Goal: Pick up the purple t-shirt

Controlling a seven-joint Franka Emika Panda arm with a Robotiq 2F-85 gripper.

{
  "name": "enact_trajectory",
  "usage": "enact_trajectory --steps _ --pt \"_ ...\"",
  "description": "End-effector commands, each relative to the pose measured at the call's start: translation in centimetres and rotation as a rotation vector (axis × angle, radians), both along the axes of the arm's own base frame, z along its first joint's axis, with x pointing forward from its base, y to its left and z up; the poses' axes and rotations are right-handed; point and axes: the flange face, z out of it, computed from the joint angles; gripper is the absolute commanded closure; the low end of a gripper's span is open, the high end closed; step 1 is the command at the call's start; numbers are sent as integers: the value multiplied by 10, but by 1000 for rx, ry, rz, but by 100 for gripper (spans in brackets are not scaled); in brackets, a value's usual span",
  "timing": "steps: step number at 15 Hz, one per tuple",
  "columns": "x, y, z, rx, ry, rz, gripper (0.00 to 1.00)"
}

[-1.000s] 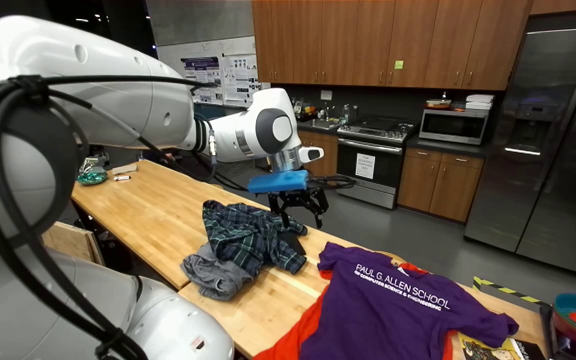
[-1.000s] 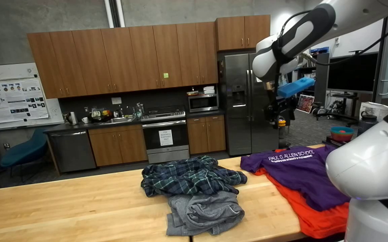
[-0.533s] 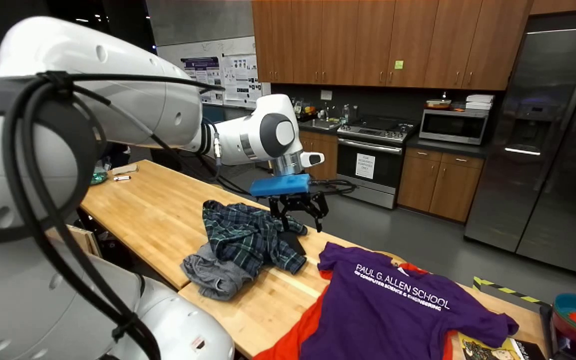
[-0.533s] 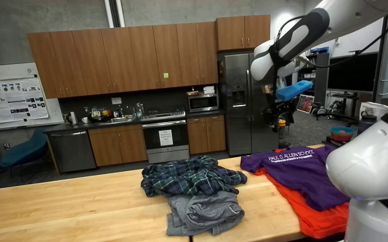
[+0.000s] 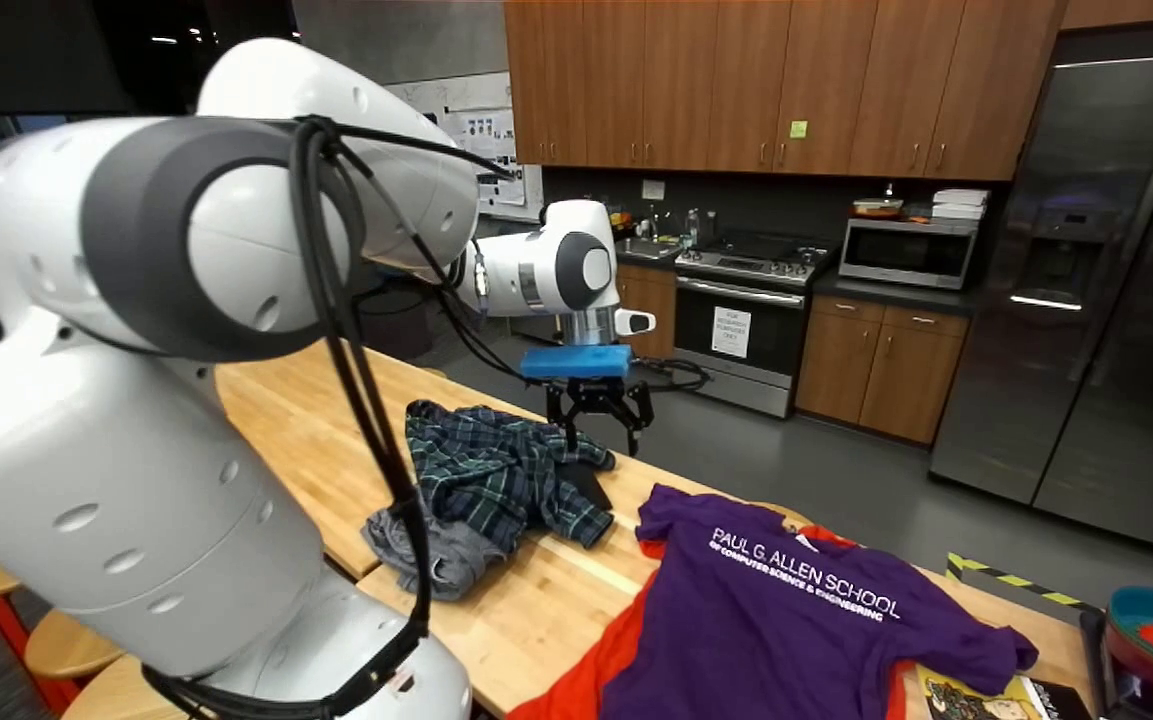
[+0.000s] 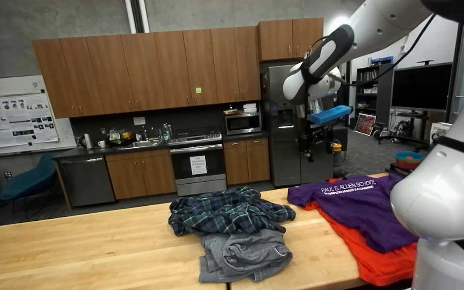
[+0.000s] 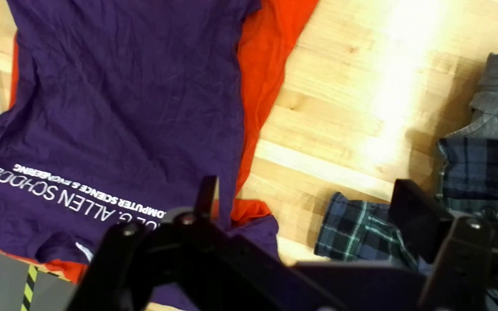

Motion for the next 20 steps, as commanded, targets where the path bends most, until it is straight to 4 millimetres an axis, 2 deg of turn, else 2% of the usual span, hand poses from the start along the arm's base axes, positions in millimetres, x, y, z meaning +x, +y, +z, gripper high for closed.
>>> enact_trajectory --steps 1,6,10,14,20 --pt "46 15 -13 77 53 16 0" --pt "95 29 -37 170 149 -3 0" --pt "118 22 -65 248 224 -96 0" --pt "122 6 -71 455 272 -221 0" --pt "106 -17 -42 738 219 -380 0"
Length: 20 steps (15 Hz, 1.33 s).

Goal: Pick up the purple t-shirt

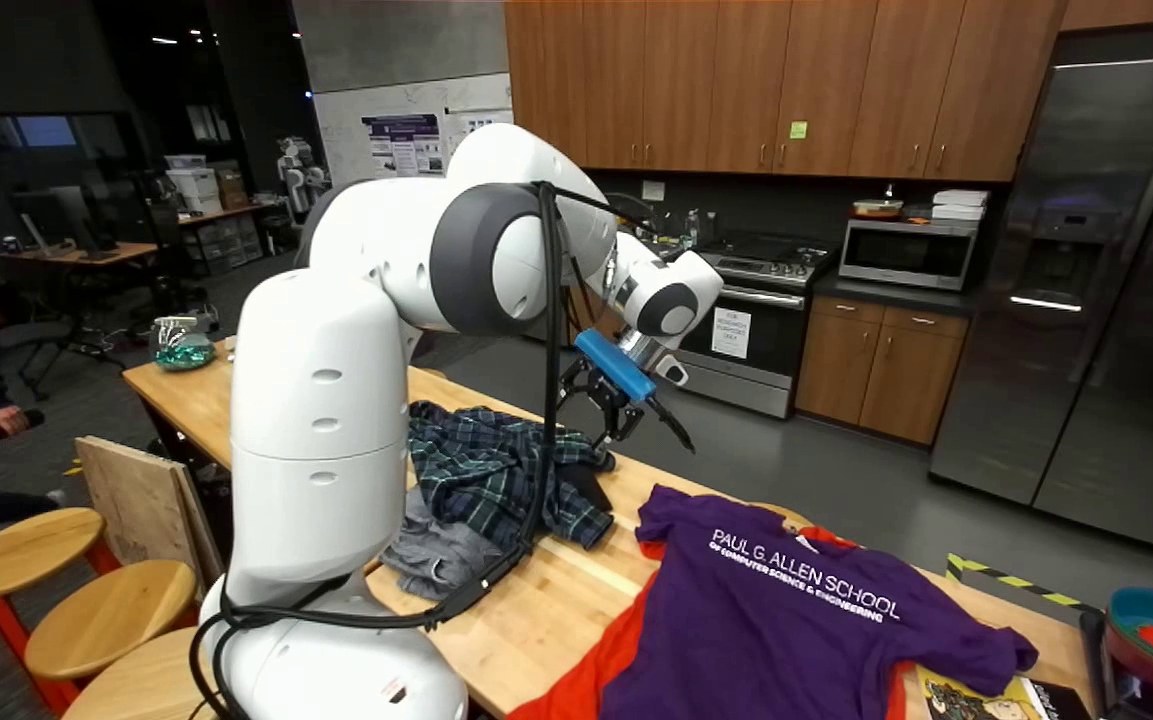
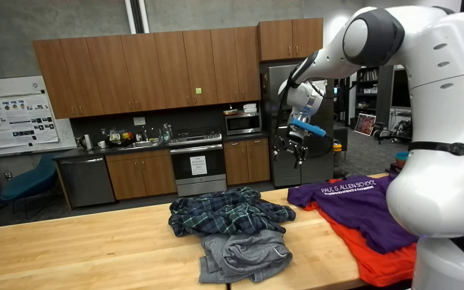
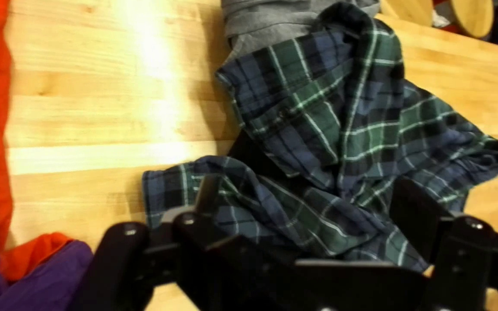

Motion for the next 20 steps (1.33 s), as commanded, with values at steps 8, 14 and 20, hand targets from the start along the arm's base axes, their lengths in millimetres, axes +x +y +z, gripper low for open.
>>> enact_trajectory --steps 8,14,20 --pt "-35 -13 62 -99 95 -457 0" --pt "-30 -35 73 -179 240 -696 0" --pt "-28 -46 66 -178 234 -690 0"
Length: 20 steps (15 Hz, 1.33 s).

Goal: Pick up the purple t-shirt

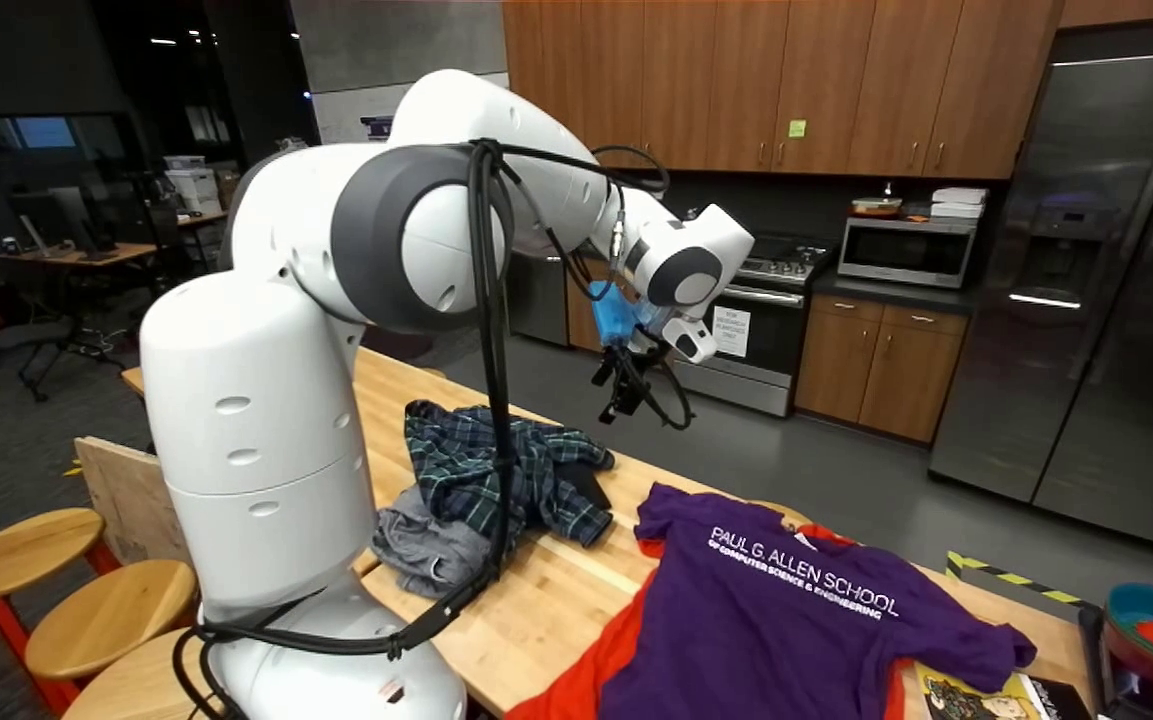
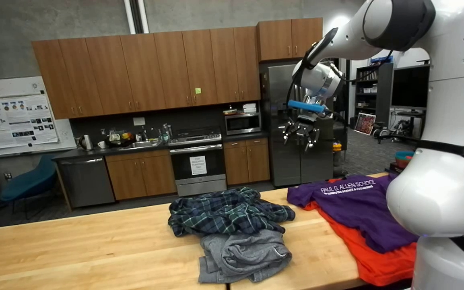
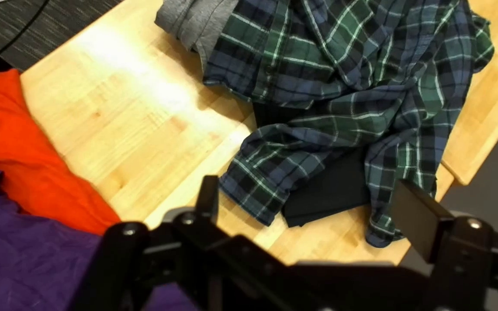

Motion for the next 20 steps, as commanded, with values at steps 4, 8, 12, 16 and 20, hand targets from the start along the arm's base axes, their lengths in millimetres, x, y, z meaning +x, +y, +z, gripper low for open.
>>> enact_trajectory --steps 4,8,12,16,20 --pt "1 9 -1 0 3 17 0" --pt "1 7 -1 0 3 14 0" --pt "1 7 -1 0 3 14 0" --pt "-11 15 -10 -197 -77 46 0" --pt "-29 -1 -30 -333 -121 91 0"
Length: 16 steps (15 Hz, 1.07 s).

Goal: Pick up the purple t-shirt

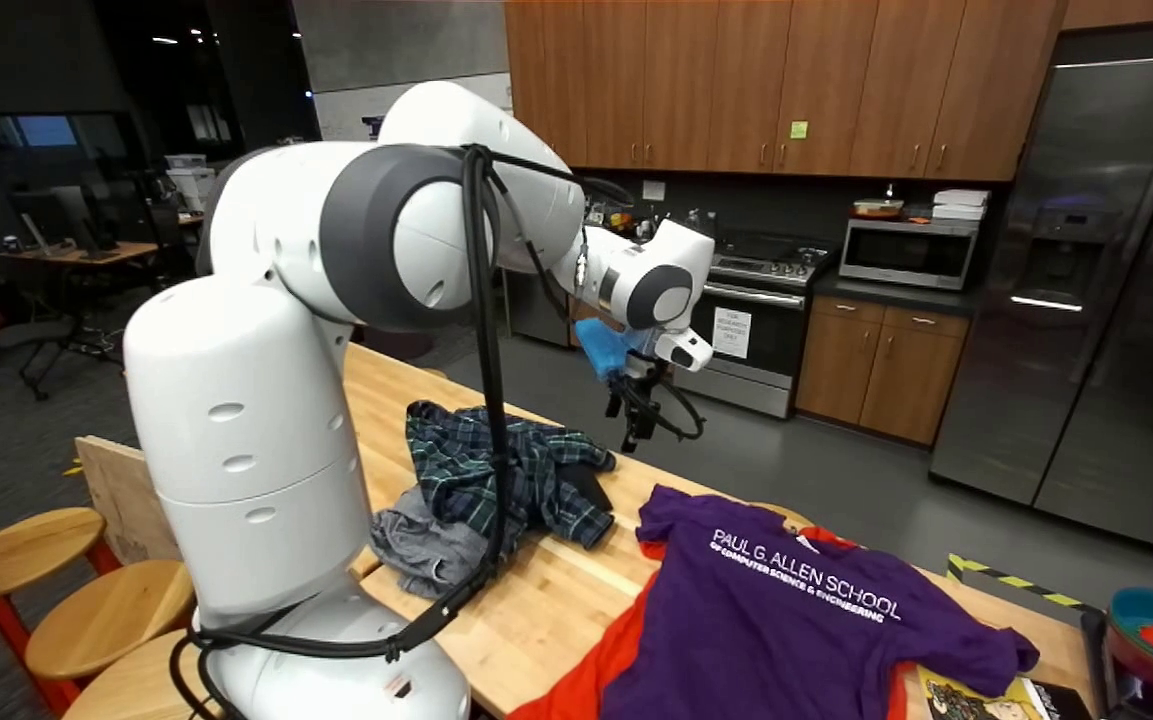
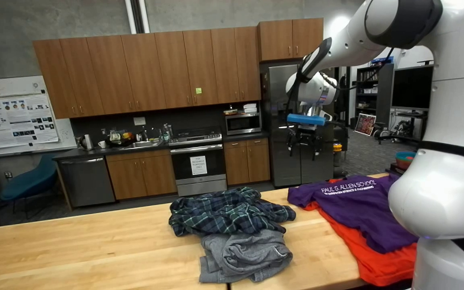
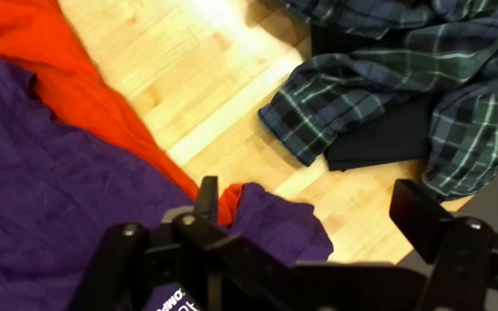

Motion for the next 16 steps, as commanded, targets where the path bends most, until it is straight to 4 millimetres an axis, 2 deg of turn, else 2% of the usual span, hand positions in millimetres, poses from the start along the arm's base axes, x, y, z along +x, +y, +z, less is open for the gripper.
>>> enact_trajectory --steps 1,5,11,12,13,14,15,16 --pt "-29 -16 -6 -72 -43 7 0" --pt "-64 -45 -20 -59 -71 -13 0" --pt "-124 -93 -57 -10 -42 -86 0" --pt "-75 -50 -83 -5 -13 -94 0" --pt "-141 -97 -78 15 -7 -113 0" --pt "-142 -101 -81 16 9 -113 0" --pt "-158 -103 -85 15 44 -131 0" --pt "-165 -110 -92 9 63 -153 0"
